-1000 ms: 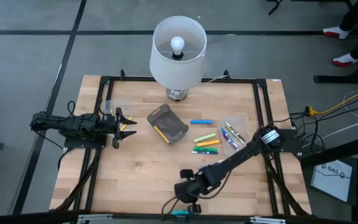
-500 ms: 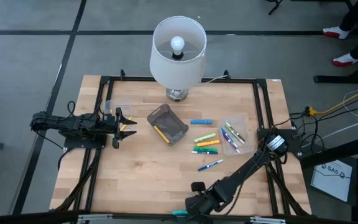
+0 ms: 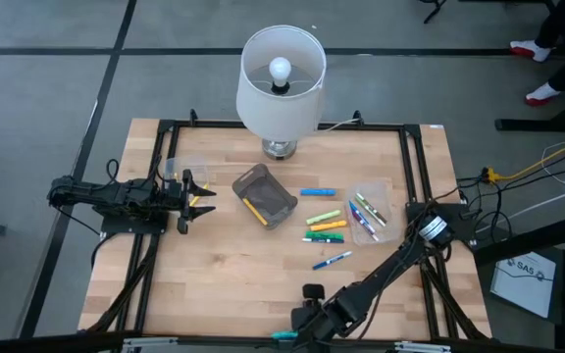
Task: Pick & Place Markers
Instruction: Put the light blue marker into the black bin
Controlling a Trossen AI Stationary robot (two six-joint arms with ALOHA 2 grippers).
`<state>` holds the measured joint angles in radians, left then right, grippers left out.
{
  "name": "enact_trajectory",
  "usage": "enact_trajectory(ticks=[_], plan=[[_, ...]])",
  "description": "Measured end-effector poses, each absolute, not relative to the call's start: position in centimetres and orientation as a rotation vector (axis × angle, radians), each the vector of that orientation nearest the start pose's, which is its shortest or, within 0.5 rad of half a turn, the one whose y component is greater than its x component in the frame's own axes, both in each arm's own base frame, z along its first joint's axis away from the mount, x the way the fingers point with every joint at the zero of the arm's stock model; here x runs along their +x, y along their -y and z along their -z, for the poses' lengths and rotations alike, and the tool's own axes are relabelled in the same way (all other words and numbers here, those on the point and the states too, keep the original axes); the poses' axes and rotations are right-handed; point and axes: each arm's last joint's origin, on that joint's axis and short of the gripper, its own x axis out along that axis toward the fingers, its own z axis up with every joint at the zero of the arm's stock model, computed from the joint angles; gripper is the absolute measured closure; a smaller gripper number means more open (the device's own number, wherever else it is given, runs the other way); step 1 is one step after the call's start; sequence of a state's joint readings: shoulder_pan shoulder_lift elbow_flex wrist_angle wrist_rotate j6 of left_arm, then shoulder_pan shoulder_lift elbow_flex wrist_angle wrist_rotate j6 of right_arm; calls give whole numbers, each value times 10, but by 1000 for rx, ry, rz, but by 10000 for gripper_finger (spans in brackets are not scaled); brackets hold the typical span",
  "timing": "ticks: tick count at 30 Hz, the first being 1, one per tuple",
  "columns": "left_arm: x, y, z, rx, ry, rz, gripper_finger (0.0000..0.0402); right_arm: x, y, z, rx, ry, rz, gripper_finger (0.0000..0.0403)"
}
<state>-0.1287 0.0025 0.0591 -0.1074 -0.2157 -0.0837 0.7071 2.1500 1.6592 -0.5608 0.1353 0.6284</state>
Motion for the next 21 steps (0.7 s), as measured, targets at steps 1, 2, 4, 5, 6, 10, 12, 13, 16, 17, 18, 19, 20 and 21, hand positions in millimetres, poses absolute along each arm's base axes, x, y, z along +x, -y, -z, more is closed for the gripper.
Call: enact_trajectory(ticks=[1, 2, 4, 5, 6, 10, 12, 13, 16, 17, 18, 19, 20, 21], plan=[[93, 6, -173, -75, -47, -89, 205, 351, -295, -175, 129, -1074, -206, 205], [93, 6, -173, -75, -46, -89, 205, 353, -295, -172, 128, -1081, -221, 199], [93, 6, -173, -75, -47, -89, 205, 354, -296, -169, 124, -1094, -247, 192], [93, 6, -173, -75, -47, -89, 205, 354, -296, -168, 125, -1095, -256, 191], [93, 6, -173, -75, -46, -89, 205, 355, -296, -168, 122, -1092, -268, 190], [93, 6, -173, -75, -46, -89, 205, 356, -295, -167, 112, -1093, -281, 190], [93, 6, -173, -75, -46, -89, 205, 356, -293, -167, 102, -1099, -280, 189], [93, 6, -173, -75, -46, -89, 205, 357, -292, -167, 98, -1104, -277, 189], [93, 6, -173, -75, -46, -89, 205, 358, -288, -165, 85, -1122, -271, 189], [93, 6, -173, -75, -46, -89, 205, 359, -287, -165, 84, -1126, -273, 189], [93, 6, -173, -75, -46, -89, 205, 360, -284, -165, 83, -1129, -272, 189], [93, 6, -173, -75, -46, -89, 205, 361, -283, -164, 81, -1135, -276, 189], [93, 6, -173, -75, -46, -89, 205, 363, -281, -162, 82, -1142, -283, 189], [93, 6, -173, -75, -46, -89, 205, 365, -279, -160, 85, -1152, -293, 189]])
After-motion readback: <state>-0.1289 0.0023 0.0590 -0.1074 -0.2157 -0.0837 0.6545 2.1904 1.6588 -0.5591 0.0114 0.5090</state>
